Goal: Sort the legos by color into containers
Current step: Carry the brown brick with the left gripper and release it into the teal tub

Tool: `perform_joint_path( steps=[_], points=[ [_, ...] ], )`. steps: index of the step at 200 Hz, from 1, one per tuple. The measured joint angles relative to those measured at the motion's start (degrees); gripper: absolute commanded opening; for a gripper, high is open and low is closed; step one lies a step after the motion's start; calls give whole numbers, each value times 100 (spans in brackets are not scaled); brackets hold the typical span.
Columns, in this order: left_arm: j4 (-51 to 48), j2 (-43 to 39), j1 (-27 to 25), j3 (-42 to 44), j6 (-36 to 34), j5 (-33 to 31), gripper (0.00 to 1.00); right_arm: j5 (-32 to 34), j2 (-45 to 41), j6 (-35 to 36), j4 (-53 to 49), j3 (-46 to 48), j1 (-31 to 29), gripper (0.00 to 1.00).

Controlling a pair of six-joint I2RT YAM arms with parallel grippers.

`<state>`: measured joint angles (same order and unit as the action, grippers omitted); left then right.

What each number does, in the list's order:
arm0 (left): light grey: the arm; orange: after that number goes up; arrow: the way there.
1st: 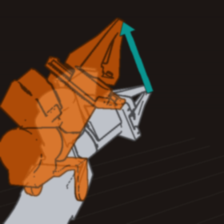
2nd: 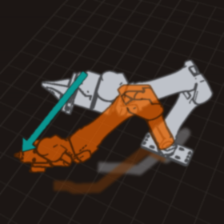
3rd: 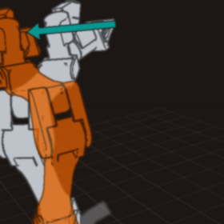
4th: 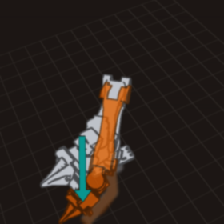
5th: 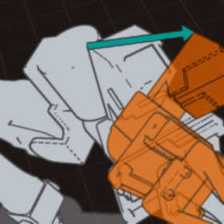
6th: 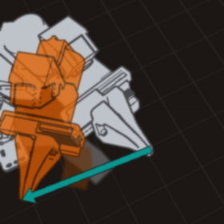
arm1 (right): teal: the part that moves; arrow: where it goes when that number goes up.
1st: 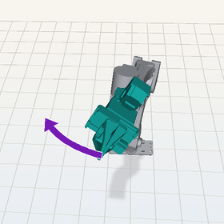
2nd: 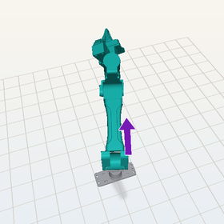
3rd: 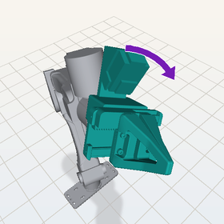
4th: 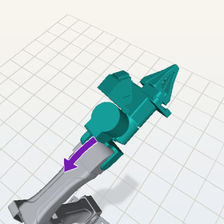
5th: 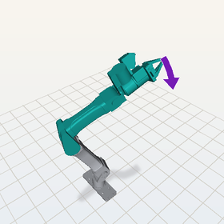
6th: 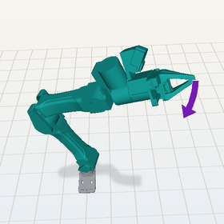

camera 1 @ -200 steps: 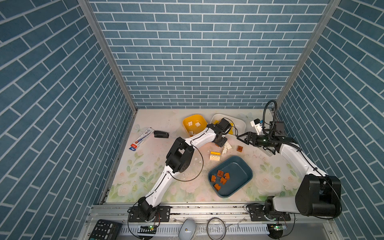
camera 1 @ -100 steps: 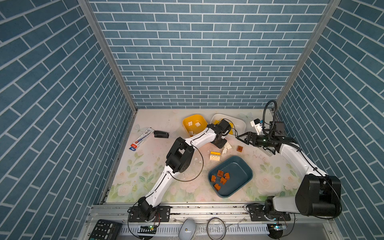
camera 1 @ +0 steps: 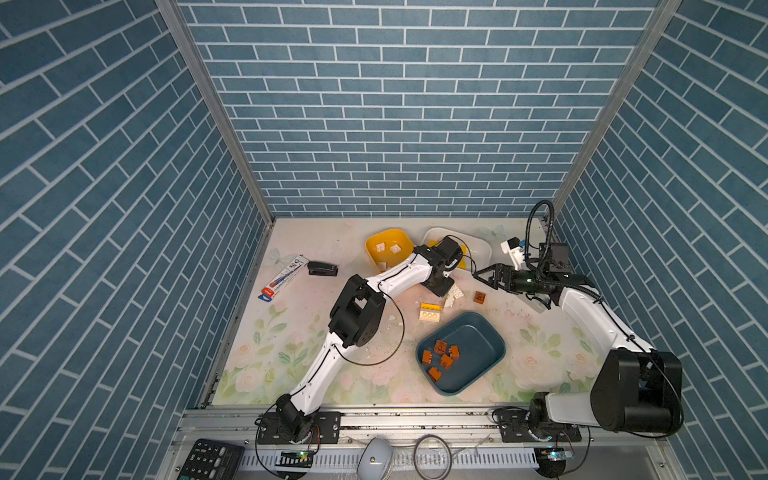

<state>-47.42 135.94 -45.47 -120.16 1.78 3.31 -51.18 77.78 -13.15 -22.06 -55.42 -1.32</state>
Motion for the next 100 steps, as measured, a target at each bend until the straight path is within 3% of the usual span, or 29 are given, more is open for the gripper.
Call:
perform_joint_path(
  steps=[46, 100],
  points=[
    [-136, -1429, -155, 896, 125, 192, 32, -166, -20, 11, -50, 0, 0, 98],
    [125, -2898, -815, 2811, 629, 638, 32, -247, -271, 50, -155, 0, 0, 99]
  ],
)
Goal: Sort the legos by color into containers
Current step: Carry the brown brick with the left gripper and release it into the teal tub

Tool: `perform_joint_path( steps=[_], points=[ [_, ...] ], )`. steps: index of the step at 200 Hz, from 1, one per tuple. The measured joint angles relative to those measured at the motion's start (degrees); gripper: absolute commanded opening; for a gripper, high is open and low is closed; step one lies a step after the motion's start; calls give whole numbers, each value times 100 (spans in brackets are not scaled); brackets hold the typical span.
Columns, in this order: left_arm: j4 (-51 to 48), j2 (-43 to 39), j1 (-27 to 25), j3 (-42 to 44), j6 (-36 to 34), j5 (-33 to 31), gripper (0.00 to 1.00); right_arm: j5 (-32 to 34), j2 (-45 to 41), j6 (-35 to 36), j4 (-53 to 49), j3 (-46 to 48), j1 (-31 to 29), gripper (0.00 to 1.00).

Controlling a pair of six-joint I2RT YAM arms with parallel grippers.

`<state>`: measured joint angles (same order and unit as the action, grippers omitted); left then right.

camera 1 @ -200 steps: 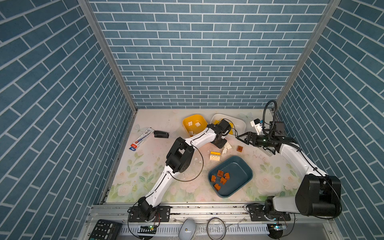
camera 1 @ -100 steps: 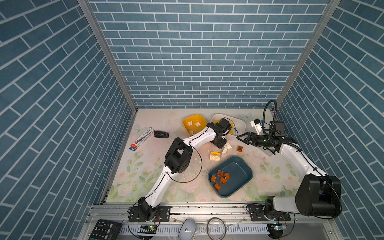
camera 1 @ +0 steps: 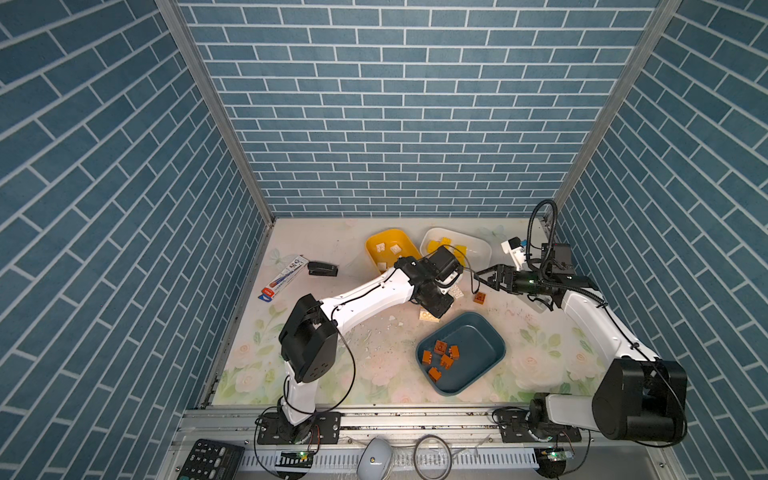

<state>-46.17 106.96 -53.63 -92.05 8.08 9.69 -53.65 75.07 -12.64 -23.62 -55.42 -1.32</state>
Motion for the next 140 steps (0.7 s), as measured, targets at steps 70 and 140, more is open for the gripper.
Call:
perform_joint_path(
  steps=[70, 140],
  points=[
    [1196, -190, -673, 1038, 575, 306, 32, 46, -28, 70, -70, 118, 0, 99],
    [1740, 223, -706, 1001, 546, 216, 65, 293, -120, 256, -389, 116, 0, 98]
  ],
)
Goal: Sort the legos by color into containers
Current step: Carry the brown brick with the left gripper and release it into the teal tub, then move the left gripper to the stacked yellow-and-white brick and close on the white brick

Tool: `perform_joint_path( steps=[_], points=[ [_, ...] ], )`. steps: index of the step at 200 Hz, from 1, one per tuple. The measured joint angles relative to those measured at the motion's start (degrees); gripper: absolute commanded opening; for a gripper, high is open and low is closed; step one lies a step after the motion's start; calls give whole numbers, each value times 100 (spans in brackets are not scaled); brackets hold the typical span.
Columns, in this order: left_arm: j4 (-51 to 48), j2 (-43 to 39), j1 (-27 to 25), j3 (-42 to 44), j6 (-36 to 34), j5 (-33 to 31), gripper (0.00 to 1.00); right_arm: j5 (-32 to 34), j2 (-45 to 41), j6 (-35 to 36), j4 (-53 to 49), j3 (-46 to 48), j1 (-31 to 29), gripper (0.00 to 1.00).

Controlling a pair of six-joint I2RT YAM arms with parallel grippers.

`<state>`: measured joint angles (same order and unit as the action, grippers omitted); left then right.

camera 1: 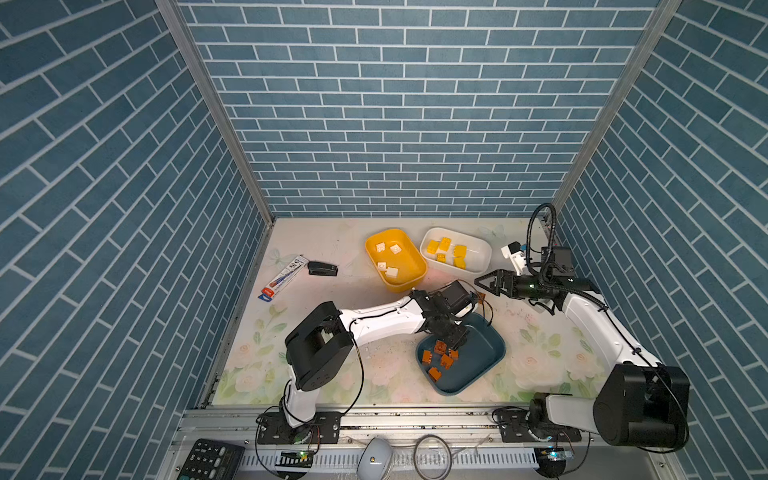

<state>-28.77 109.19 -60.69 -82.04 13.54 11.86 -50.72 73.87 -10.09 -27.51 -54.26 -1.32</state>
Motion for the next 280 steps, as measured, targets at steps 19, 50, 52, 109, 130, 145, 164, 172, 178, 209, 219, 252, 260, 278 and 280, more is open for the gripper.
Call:
perform_joint_path(
  steps=[19, 50, 52, 109, 130, 145, 164, 172, 178, 209, 219, 252, 260, 278, 280],
  points=[
    [-101, -28, 7, -63, -44, -28, 68, 39, 0, 7, -50, 0, 0, 99],
    [-544, -334, 153, -83, -162, -129, 69, 42, 0, 7, -57, 0, 0, 98],
    [-577, -361, 173, -87, -177, -133, 70, 42, 0, 7, -57, 0, 0, 99],
    [-1075, -505, 1040, -553, -957, -170, 66, 35, 11, 7, -33, -35, 0, 99],
    [-1132, -328, 1394, -682, -1453, -107, 64, 31, 22, 7, -35, -46, 0, 98],
    [-1202, -59, 1552, -876, -1827, -125, 63, 31, 33, 7, -37, -52, 0, 98],
    [-1224, 319, 1591, -1073, -2293, -122, 63, 26, 61, 7, -42, -76, 0, 98],
    [-1213, 422, 1578, -1075, -2472, -118, 62, 22, 72, 7, -42, -83, 0, 98],
    [-1217, 498, 1569, -1075, -2608, -107, 62, 17, 81, 9, -44, -92, 0, 98],
    [-1196, 769, 1547, -1075, -3248, -74, 61, 0, 120, 9, -48, -129, 0, 98],
    [-1174, 822, 1545, -1075, -3394, -81, 61, -7, 140, 11, -57, -129, 0, 99],
    [-1047, 986, 1545, -1075, -3713, -44, 60, -11, 214, 105, -90, -129, 0, 98],
    [-1019, 1027, 1545, -1075, -3764, -20, 60, -11, 227, 118, -98, -129, 0, 98],
    [-994, 1115, 1545, -1078, -3860, 7, 59, -11, 254, 157, -118, -129, 0, 98],
    [-994, 1123, 1545, -1078, -3866, 4, 59, -11, 256, 157, -118, -129, 0, 98]
  ],
)
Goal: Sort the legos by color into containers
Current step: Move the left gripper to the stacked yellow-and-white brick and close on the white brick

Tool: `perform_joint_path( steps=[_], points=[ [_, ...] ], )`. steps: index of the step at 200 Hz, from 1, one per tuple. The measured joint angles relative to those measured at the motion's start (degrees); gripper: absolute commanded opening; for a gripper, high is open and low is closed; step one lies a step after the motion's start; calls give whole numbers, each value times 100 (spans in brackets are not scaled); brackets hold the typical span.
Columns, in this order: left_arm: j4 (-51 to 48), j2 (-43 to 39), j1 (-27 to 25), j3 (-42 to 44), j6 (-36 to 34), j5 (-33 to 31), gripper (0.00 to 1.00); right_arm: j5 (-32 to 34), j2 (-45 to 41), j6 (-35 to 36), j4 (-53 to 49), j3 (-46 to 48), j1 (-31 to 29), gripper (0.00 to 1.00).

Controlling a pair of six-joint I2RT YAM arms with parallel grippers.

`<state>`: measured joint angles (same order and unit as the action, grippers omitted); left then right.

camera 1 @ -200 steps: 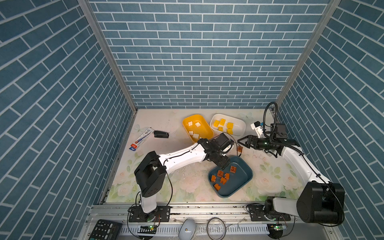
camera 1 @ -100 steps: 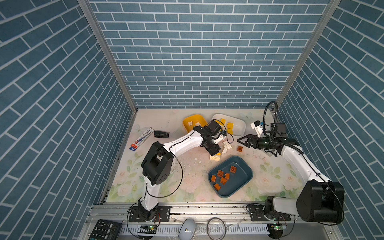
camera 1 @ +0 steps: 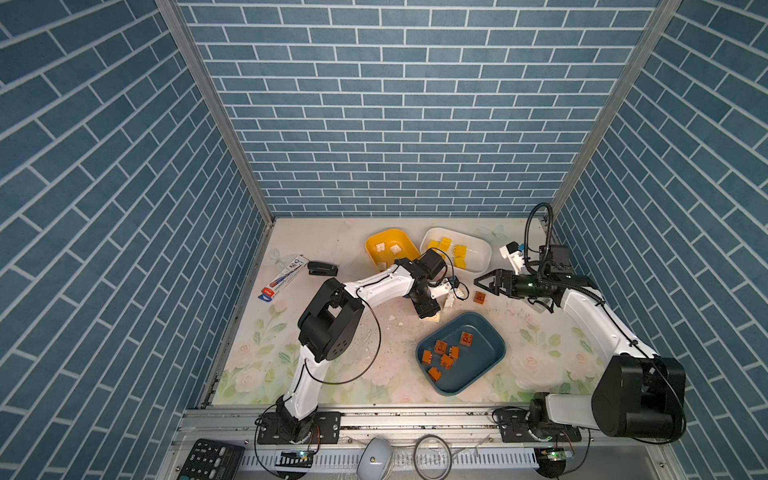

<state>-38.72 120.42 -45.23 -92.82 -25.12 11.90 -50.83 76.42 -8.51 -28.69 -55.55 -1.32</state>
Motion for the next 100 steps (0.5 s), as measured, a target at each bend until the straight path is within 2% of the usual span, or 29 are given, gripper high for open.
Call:
perform_joint_path(
  steps=[57, 100],
  points=[
    [-4, 142, 0, 0, -192, 81, 51, -4, 48, 9, -7, 0, 0, 98],
    [-7, 142, -20, 17, -308, 133, 49, -37, 127, 61, -9, -2, 0, 98]
  ],
)
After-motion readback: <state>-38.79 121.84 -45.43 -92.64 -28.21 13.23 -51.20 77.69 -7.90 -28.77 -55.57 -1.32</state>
